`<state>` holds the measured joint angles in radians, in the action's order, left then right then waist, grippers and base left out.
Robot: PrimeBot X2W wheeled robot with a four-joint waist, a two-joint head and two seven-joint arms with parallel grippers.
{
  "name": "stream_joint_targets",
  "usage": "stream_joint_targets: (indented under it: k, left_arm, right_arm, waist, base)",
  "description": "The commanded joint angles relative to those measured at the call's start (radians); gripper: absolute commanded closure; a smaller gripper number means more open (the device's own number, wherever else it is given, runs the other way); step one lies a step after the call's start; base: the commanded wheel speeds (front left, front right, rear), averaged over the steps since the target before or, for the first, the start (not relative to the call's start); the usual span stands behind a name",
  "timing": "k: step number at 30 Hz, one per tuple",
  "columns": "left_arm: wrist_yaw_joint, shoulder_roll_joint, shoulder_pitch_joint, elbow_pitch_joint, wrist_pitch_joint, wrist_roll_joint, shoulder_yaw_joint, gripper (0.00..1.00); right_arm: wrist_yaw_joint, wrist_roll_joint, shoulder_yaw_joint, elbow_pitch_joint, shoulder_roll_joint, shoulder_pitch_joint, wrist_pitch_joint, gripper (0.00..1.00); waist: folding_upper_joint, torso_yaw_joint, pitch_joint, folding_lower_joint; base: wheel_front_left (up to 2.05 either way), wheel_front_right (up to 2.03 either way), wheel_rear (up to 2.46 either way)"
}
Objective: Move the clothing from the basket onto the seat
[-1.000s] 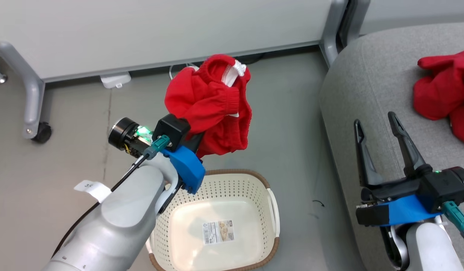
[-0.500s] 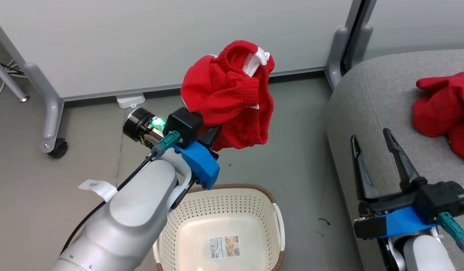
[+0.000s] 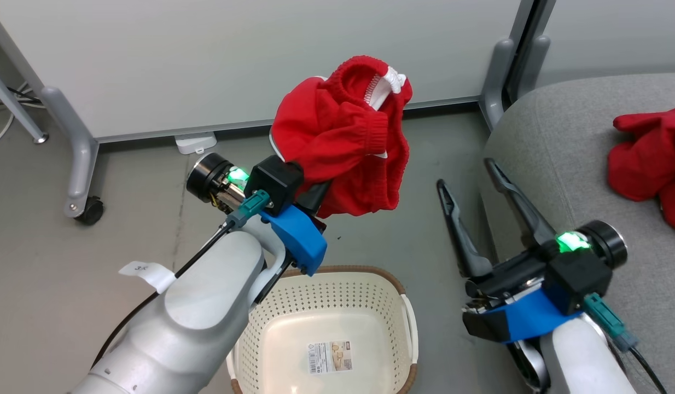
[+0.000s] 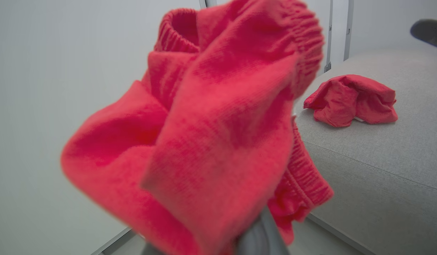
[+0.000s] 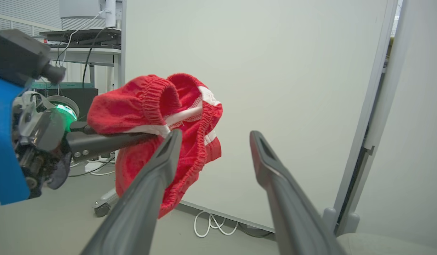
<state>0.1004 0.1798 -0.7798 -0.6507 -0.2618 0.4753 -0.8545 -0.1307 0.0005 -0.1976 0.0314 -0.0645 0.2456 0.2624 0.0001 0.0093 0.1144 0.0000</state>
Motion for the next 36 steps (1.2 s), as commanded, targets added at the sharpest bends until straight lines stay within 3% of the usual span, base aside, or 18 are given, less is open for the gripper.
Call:
stream_joint_targets:
  k: [1,8,18,33,34,35,36]
  left_arm:
    - [-0.003,-0.002,-0.014,0.004,-0.004,0.002,-0.001,1.0]
    - [-0.003,-0.014,-0.026,0.013,-0.004,-0.004,-0.015,1.0]
    - [-0.001,-0.045,-0.044,0.035,-0.004,-0.011,-0.04,1.0]
    - [0.004,-0.068,-0.037,0.063,-0.004,-0.004,-0.063,1.0]
    - [0.004,-0.069,-0.036,0.063,-0.004,-0.003,-0.064,1.0]
    - [0.005,-0.07,-0.034,0.064,-0.004,-0.002,-0.066,1.0]
    - [0.005,-0.07,-0.033,0.064,-0.004,-0.002,-0.067,1.0]
  right_arm:
    - [0.0,0.001,-0.015,0.007,-0.01,0.023,0.004,0.0]
    - [0.0,-0.012,-0.104,0.086,-0.021,0.115,0.004,0.0]
    - [0.0,-0.037,-0.178,0.311,-0.017,0.237,0.004,0.0]
    - [0.0,-0.009,-0.206,0.509,0.014,0.319,0.004,0.0]
    - [0.0,-0.002,-0.208,0.513,0.014,0.32,0.004,0.54]
    - [0.0,0.011,-0.213,0.513,0.015,0.321,0.004,1.0]
    - [0.0,0.019,-0.218,0.511,0.015,0.32,0.004,1.0]
  waist:
    - [-0.0001,0.004,0.003,0.0]
    - [-0.0001,0.025,0.015,0.0]
    - [-0.0001,0.06,0.036,0.0]
    - [-0.0001,0.084,0.04,0.0]
    - [-0.0001,0.084,0.039,0.0]
    - [-0.0001,0.085,0.037,0.0]
    - [-0.0001,0.085,0.036,0.0]
  base:
    - [0.0,0.0,0.0]
    - [0.0,0.0,0.0]
    - [0.0,0.0,0.0]
    - [0.0,0.0,0.0]
    - [0.0,0.0,0.0]
    - [0.0,0.0,0.0]
    - [0.0,0.0,0.0]
